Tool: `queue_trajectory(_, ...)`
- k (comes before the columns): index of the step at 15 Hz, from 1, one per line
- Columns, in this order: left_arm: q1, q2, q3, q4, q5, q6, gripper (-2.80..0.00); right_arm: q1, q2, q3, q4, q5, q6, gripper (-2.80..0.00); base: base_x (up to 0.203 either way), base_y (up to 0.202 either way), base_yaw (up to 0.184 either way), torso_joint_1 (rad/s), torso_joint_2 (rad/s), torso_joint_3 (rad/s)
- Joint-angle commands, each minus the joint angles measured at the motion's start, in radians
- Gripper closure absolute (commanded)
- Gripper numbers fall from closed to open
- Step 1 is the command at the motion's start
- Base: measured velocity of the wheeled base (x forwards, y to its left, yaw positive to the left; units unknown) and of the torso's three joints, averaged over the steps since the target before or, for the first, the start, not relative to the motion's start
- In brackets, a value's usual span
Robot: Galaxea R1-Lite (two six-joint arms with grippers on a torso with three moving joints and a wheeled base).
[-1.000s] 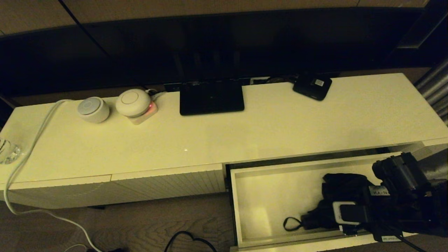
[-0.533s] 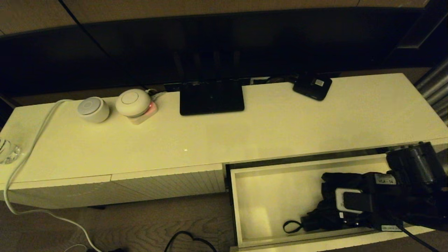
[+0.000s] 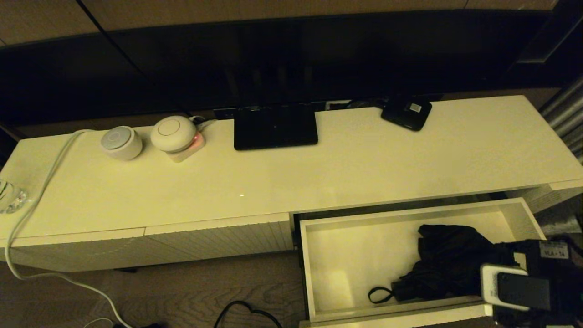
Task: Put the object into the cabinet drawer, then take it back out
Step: Close the drawer
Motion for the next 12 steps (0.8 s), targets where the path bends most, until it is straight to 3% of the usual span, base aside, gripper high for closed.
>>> queue_trajectory(1, 0.000, 0.000, 0.003, 0.000, 0.000, 0.000, 0.00, 0.037, -0.082, 0.026, 0.020, 0.004, -0.006, 0.00, 0.000, 0.000, 0.000, 0.000, 0.00, 0.000)
queue_trajectory(5, 0.000, 0.000, 0.003, 0.000, 0.000, 0.001, 0.00, 0.130, -0.148, 0.097, 0.071, 0.156, -0.012, 0.00, 0.000, 0.000, 0.000, 0.000, 0.00, 0.000)
queue_trajectory(9, 0.000, 0.000, 0.003, 0.000, 0.000, -0.001, 0.00, 0.154, -0.109, 0.192, 0.087, 0.195, -0.005, 0.00, 0.000, 0.000, 0.000, 0.000, 0.00, 0.000)
queue_trajectory(12, 0.000, 0.000, 0.003, 0.000, 0.000, 0.001, 0.00, 0.153, -0.016, 0.233, 0.080, 0.269, -0.004, 0.00, 0.000, 0.000, 0.000, 0.000, 0.00, 0.000)
